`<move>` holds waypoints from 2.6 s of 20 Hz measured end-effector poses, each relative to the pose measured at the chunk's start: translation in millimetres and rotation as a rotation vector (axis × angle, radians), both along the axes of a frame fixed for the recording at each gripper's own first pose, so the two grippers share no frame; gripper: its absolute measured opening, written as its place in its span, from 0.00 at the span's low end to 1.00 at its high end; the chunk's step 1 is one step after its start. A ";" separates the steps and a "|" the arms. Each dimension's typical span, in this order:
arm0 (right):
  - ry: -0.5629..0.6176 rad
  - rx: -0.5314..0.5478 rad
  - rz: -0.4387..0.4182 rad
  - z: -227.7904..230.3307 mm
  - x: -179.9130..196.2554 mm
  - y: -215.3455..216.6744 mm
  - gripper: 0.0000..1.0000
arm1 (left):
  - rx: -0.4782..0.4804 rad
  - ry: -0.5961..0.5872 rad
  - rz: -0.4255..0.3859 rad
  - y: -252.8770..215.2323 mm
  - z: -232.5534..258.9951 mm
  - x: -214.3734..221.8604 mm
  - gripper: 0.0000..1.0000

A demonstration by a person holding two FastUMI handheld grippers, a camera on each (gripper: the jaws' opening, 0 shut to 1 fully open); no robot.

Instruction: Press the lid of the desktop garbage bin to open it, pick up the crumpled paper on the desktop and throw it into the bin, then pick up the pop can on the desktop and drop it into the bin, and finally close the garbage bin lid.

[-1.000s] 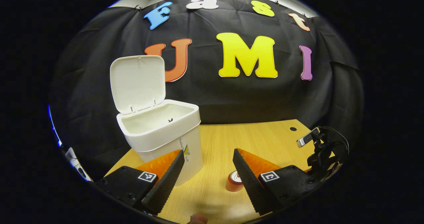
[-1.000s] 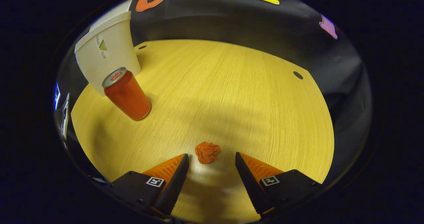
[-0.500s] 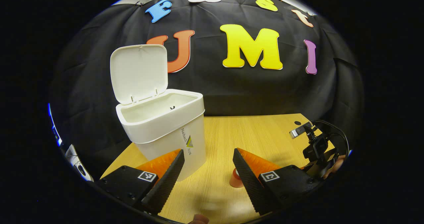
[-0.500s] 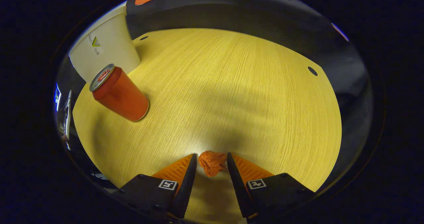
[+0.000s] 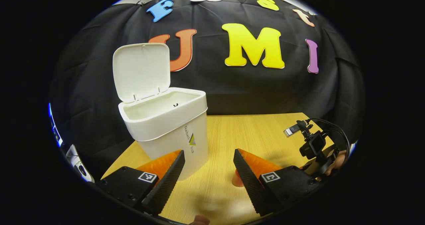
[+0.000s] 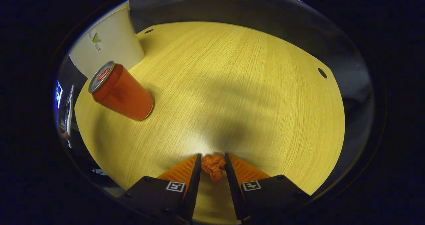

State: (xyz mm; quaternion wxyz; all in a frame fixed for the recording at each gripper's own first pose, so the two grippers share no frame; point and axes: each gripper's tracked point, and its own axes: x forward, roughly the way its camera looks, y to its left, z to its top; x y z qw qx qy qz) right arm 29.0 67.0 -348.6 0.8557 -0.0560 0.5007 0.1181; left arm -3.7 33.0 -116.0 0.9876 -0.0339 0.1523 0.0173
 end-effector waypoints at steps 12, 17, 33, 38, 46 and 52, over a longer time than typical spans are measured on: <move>-0.135 0.061 -0.051 86.0 -13.3 -29.5 0.28 | 0.023 -0.013 -0.035 -8.4 -0.6 -10.9 0.98; -0.288 0.092 -0.113 178.0 -14.7 -52.8 0.28 | 0.018 -0.027 -0.070 -14.4 -6.1 -15.0 0.98; -0.698 0.125 -0.011 399.3 46.3 33.9 0.28 | -0.038 -0.012 -0.111 -3.6 -17.5 -29.0 0.98; -0.766 0.195 0.021 448.0 83.4 94.6 0.28 | -0.073 0.002 -0.132 1.4 -22.3 -32.7 0.98; -0.797 0.247 0.206 471.3 111.5 239.2 0.28 | -0.106 0.002 -0.189 5.1 -21.6 -30.2 0.98; -0.747 0.261 0.312 451.1 112.7 327.7 0.28 | -0.090 -0.004 -0.193 14.8 -23.0 -25.9 0.98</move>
